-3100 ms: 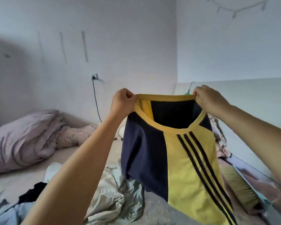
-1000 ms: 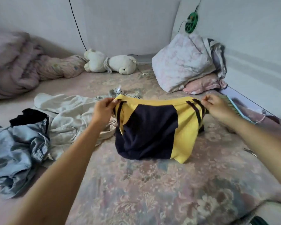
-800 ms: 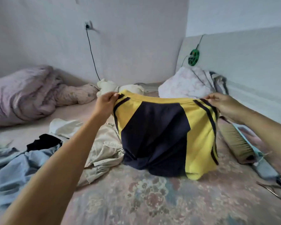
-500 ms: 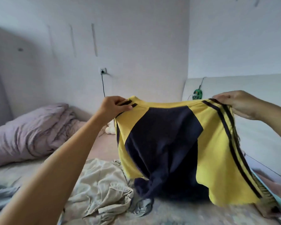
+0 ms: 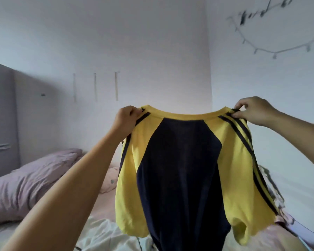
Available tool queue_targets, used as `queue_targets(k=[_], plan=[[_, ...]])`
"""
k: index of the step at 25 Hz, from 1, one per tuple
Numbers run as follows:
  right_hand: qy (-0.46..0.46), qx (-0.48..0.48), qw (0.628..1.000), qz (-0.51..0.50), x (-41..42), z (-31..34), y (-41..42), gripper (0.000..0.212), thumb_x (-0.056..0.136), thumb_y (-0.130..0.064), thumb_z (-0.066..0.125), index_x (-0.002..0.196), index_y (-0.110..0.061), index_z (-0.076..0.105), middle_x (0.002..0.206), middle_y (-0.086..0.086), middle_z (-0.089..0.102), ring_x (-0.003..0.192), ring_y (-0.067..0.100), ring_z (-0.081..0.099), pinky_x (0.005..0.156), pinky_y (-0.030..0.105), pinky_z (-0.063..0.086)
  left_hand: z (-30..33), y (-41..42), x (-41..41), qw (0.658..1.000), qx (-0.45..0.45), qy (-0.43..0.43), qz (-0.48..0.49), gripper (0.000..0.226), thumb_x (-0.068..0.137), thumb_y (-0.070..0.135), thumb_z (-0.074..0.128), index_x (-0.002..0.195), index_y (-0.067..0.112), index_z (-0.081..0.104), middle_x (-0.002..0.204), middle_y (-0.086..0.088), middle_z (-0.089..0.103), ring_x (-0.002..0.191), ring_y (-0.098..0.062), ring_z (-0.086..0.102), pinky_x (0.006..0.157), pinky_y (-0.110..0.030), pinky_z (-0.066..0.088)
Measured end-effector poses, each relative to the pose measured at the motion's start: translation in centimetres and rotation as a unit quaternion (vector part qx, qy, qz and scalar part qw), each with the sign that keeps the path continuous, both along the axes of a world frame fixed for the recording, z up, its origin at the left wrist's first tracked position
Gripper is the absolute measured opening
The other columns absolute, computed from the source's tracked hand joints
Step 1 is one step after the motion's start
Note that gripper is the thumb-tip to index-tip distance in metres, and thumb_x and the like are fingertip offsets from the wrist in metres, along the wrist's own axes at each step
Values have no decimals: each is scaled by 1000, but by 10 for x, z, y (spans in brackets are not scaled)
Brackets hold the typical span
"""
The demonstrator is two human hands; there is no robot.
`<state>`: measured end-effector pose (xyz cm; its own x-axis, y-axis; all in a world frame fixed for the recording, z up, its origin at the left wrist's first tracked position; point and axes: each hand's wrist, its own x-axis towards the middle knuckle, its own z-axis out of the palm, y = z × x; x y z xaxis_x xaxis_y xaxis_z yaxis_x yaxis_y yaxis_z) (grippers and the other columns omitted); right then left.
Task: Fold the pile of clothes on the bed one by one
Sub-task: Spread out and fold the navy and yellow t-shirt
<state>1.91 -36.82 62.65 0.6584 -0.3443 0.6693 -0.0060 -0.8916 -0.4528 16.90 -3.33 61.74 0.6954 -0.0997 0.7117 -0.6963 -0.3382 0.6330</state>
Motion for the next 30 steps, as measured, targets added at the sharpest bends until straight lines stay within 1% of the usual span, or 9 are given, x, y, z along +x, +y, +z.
queue_targets(k=[5, 10, 14, 16, 18, 21, 23, 26, 30], plan=[[114, 122, 986, -8, 40, -120, 21, 5, 83, -9, 65, 88, -8, 65, 77, 14, 66, 66, 30, 63, 67, 37, 55, -108, -25, -16, 984, -1, 176, -28, 29, 90, 33, 62, 77, 8, 66, 67, -4, 57, 61, -16, 52, 55, -24, 43], [246, 275, 930, 3, 35, -312, 53, 6, 86, -5, 60, 81, -7, 57, 66, 16, 62, 48, 23, 58, 48, 27, 48, -296, -43, -64, 951, 50, 302, -46, 34, 93, 29, 59, 74, 1, 61, 65, -7, 47, 62, -17, 44, 58, -27, 33], [260, 456, 851, -1, -25, -436, 85, 14, 90, -29, 60, 92, -18, 50, 84, 14, 60, 65, 25, 58, 64, 35, 49, -420, -40, -144, 925, 114, 358, -48, 23, 95, 23, 55, 76, 11, 58, 58, 7, 46, 57, -11, 42, 51, -24, 27], [264, 577, 772, 43, -67, -460, 113, 31, 92, -42, 55, 101, -12, 57, 92, 11, 64, 82, 25, 62, 71, 36, 52, -453, -45, -180, 930, 154, 318, -96, 19, 95, 20, 54, 77, 14, 59, 61, 10, 48, 60, -8, 42, 55, -20, 30], [286, 640, 703, 117, -105, -466, 134, 35, 94, -40, 54, 92, -7, 63, 85, 10, 67, 78, 23, 63, 69, 33, 50, -474, -55, -209, 914, 212, 278, -205, 15, 93, 15, 54, 82, 10, 63, 71, 7, 52, 71, -11, 46, 67, -25, 36], [281, 608, 736, 98, -130, -478, 126, 18, 91, -22, 61, 78, -10, 67, 79, 8, 66, 77, 21, 61, 76, 37, 49, -477, -66, -228, 842, 287, 244, -385, 16, 89, 8, 53, 95, 0, 66, 93, -8, 62, 88, -17, 53, 79, -28, 43], [272, 582, 764, 60, -136, -491, 110, 12, 91, -10, 60, 83, -13, 69, 84, 7, 68, 83, 20, 60, 86, 39, 48, -464, -70, -217, 811, 327, 256, -412, 22, 91, 15, 53, 100, 1, 69, 99, -12, 68, 92, -23, 59, 82, -32, 47], [267, 587, 763, 29, -156, -507, 92, 12, 91, -5, 58, 94, -11, 68, 91, 7, 70, 85, 20, 63, 84, 36, 50, -438, -85, -172, 826, 346, 285, -342, 19, 94, 15, 55, 106, 10, 70, 93, -9, 71, 81, -22, 64, 80, -38, 53], [211, 599, 771, -41, -184, -507, 47, 17, 94, -5, 52, 100, -3, 68, 86, 9, 68, 80, 24, 62, 78, 37, 52, -413, -140, -109, 864, 407, 157, -251, 28, 95, 3, 47, 119, 6, 61, 103, -5, 63, 91, -21, 57, 78, -24, 41]])
